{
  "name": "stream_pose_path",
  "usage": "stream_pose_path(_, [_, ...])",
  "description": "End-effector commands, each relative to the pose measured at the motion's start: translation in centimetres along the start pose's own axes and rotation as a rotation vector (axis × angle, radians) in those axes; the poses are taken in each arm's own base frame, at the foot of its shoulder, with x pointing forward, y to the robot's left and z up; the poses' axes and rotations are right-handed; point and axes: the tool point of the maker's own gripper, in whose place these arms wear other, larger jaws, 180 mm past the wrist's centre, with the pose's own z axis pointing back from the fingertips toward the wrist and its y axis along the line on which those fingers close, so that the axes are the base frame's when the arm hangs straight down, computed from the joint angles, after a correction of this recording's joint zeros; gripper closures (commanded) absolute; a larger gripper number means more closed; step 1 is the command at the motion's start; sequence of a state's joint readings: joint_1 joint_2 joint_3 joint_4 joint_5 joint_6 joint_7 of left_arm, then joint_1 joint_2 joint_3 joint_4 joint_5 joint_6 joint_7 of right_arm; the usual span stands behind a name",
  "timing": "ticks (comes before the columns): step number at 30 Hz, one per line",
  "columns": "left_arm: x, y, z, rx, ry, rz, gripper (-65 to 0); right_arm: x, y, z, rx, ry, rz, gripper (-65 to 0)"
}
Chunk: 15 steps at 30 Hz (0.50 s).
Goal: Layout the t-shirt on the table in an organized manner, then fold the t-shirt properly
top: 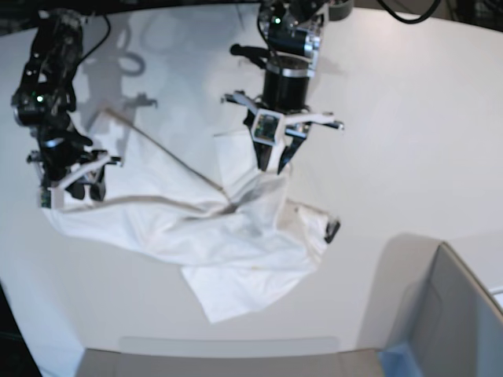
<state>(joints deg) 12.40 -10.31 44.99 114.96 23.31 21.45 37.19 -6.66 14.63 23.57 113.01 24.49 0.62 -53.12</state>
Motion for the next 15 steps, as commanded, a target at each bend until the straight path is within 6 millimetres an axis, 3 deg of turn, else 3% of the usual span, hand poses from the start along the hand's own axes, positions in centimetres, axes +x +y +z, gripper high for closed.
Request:
stream_pose_path(1, [1.24,0.32,0.31,0.017,-0.046,0.013,-15.4,1.69,0.03,0.34,0.005,-0.055,0.02,-24.0])
stream_pose_path(15, [0.99,0.02,0.55,0.008,-0.038,0.014,-15.4,1.64,0.77,0.35,0.043,-0.055,0.074,-24.0])
